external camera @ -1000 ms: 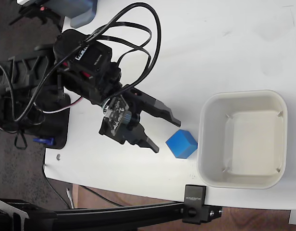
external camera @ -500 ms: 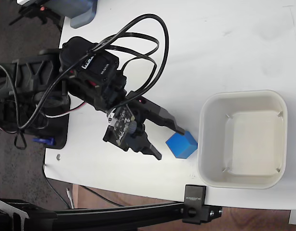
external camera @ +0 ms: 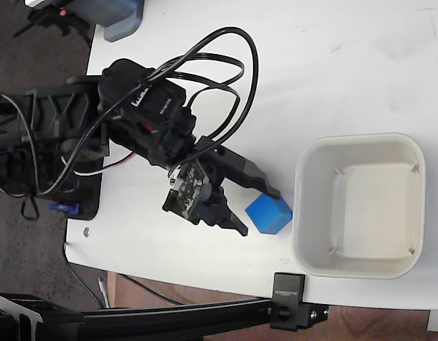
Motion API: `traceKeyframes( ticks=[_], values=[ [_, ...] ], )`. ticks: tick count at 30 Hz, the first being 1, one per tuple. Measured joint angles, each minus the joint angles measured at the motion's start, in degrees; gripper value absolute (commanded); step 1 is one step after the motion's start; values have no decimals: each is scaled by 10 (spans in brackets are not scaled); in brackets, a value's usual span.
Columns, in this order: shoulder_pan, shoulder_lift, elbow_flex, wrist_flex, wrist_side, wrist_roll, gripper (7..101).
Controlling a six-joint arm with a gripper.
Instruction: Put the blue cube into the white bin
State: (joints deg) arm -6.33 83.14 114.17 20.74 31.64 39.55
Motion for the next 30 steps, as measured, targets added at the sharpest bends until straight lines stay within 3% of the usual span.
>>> traceKeyframes(
  ticks=[11,15,19,30],
  values=[
    [1,-24,-3,-7,-2,15,914],
    [1,-27,-16,2,-4,20,734],
    [1,-29,-32,25,3,26,452],
    [1,-31,-35,24,-2,31,449]
  ],
)
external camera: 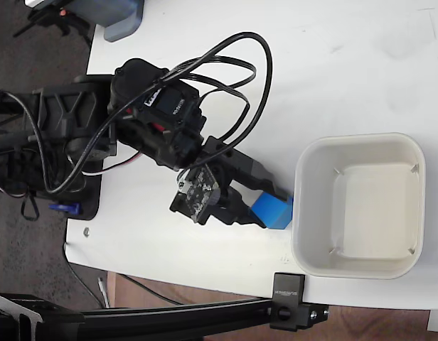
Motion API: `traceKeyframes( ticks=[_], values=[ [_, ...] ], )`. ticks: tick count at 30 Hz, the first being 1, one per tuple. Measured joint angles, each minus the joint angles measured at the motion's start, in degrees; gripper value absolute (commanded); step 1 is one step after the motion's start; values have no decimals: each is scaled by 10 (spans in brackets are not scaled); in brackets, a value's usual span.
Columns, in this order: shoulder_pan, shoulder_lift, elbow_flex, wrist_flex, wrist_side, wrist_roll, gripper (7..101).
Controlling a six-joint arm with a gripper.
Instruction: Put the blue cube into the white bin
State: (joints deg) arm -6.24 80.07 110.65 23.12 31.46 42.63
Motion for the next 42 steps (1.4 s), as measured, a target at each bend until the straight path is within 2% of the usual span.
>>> traceKeyframes(
  ticks=[4,8,13,20,23,30,42],
  values=[
    [0,-1,0,-2,0,2,398],
    [-1,0,0,14,4,-4,398],
    [-8,25,-12,84,13,-17,392],
    [-20,94,-83,211,32,-62,379],
    [-24,97,-123,229,33,-92,379],
    [-32,81,-191,186,29,-163,379],
    [25,-67,-285,53,-48,-236,363]
  ],
)
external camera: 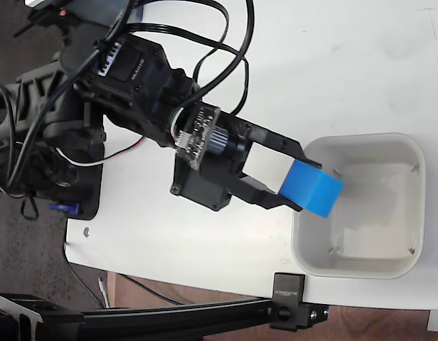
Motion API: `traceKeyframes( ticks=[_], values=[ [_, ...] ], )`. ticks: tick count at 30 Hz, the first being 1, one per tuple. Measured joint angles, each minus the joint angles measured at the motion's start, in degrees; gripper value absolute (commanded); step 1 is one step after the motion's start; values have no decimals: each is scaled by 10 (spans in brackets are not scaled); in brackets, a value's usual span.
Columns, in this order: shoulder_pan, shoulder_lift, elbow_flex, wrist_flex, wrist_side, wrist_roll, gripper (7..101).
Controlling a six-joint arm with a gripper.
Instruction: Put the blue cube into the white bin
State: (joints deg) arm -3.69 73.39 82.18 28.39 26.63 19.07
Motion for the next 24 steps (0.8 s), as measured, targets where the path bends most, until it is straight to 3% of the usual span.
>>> traceKeyframes(
  ticks=[6,7,9,10,17,24],
  values=[
    [28,-47,-18,-63,-32,-18,376],
    [30,-52,-18,-77,-33,-19,462],
    [32,-58,-18,-97,-33,-19,976],
    [32,-60,-18,-105,-33,-19,1003],
    [30,-54,-2,-113,-46,-30,1003],
    [2,134,214,-149,-37,-103,1003]
  ],
)
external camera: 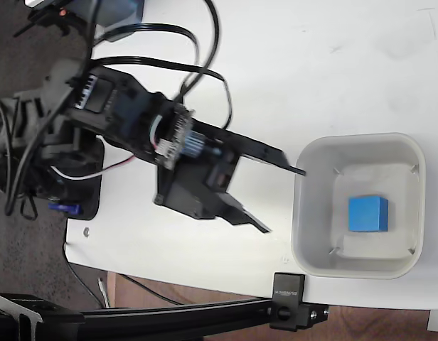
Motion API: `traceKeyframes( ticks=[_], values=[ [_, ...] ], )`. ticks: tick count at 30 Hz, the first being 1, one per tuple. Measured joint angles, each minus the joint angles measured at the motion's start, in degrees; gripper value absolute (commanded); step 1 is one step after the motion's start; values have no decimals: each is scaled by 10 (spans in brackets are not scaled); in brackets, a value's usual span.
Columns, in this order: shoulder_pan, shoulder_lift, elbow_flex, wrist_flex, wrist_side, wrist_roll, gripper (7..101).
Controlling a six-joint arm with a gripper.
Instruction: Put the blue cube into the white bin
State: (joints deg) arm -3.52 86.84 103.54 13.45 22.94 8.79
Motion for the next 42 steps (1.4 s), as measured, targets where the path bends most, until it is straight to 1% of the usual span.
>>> traceKeyframes(
  ticks=[2,7,8,10,12,15,17,23,27,29,31,33,34,36,38,39,42],
  values=[
    [-25,96,79,51,11,-7,1003],
    [-118,349,250,234,67,15,1003],
    [-136,401,290,259,76,14,1003],
    [-165,504,379,285,85,9,1003],
    [-174,599,466,294,83,4,1003],
    [-171,708,567,299,52,-4,1003],
    [-171,741,599,303,39,-4,1003],
    [-170,829,677,301,40,-7,1003],
    [-157,864,694,313,13,-11,1003],
    [-132,866,694,313,-9,-15,1003],
    [-73,867,694,314,-51,-33,1003],
    [-10,867,694,314,-110,-49,1003],
    [6,867,694,314,-133,-52,1003],
    [-4,867,694,316,-144,-43,1003],
    [-34,867,694,316,-128,-33,1003],
    [-40,867,694,316,-120,-33,1003],
    [-42,867,694,316,-119,-35,1003]
  ],
)
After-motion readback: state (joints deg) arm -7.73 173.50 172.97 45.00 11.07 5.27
